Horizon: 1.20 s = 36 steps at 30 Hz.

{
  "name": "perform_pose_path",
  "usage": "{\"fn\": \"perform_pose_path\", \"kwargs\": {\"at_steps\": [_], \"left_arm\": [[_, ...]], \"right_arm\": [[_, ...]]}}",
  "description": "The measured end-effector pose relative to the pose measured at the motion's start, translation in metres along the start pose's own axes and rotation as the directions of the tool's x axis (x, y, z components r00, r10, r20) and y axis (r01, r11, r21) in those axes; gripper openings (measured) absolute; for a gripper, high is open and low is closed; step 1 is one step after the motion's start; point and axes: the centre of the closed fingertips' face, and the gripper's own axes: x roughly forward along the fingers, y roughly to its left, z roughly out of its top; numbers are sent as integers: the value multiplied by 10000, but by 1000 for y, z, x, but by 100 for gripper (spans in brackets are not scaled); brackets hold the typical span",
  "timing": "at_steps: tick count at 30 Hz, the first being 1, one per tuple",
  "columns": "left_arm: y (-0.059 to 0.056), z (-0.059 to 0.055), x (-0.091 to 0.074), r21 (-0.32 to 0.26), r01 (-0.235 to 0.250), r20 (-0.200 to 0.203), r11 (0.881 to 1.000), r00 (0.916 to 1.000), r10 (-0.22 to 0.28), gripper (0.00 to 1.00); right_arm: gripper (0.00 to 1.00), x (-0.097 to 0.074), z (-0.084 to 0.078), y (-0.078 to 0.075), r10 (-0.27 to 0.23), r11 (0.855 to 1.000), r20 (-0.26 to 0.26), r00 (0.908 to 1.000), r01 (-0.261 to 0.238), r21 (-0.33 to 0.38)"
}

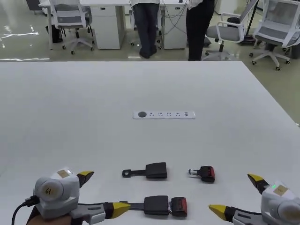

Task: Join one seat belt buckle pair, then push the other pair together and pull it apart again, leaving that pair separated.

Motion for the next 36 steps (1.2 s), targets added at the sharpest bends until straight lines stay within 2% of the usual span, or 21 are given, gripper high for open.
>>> {"fn": "perform_pose_path", "kwargs": {"at_steps": [4, 10, 24, 36], "left_arm": [[-2, -1, -2, -12, -59, 64, 10000, 10000, 59, 100], [5, 0, -10, -190, -233, 286, 9995, 9993, 238, 100], [8, -5, -22, -302, -447, 339, 9985, 9984, 457, 100], [1, -2, -29, -291, -432, 374, 9986, 9983, 442, 100]], "right_arm": [[94, -1, 0, 3, -5, 10000, 45, 10000, 5, -59], [95, 1, 1, 3, -8, 10000, 76, 10000, 8, -49], [95, -5, 0, 6, -100, 9999, 136, 9999, 100, 0], [95, -14, 0, 5, -280, 9996, 104, 9996, 280, 58]]}}
